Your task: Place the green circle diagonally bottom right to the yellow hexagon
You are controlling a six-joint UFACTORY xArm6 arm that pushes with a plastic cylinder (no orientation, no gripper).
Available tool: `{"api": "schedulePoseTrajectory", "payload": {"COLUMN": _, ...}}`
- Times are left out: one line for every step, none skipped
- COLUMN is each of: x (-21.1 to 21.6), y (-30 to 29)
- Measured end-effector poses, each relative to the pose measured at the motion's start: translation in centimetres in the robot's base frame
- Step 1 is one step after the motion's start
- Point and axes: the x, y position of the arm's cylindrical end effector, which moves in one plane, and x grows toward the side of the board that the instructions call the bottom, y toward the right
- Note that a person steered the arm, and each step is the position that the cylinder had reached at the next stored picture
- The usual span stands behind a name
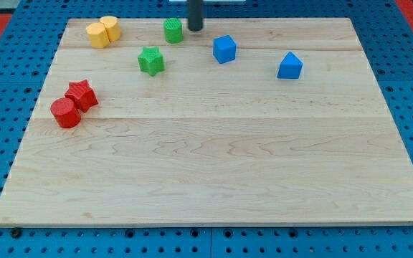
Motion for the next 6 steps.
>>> {"api": "schedulePoseTrajectory", "payload": {"x": 2.7, "y": -7.5}}
{"api": "schedulePoseTrajectory", "payload": {"x": 4.0, "y": -9.0}}
{"api": "schedulePoseTrajectory", "payload": {"x": 4.8, "y": -10.5}}
{"api": "schedulePoseTrajectory", "payload": {"x": 3.0, "y": -11.2}}
{"api": "schedulePoseTrajectory", "payload": {"x": 3.4, "y": -16.5}}
{"api": "schedulePoseTrajectory", "payload": {"x": 6.8, "y": -16.0}}
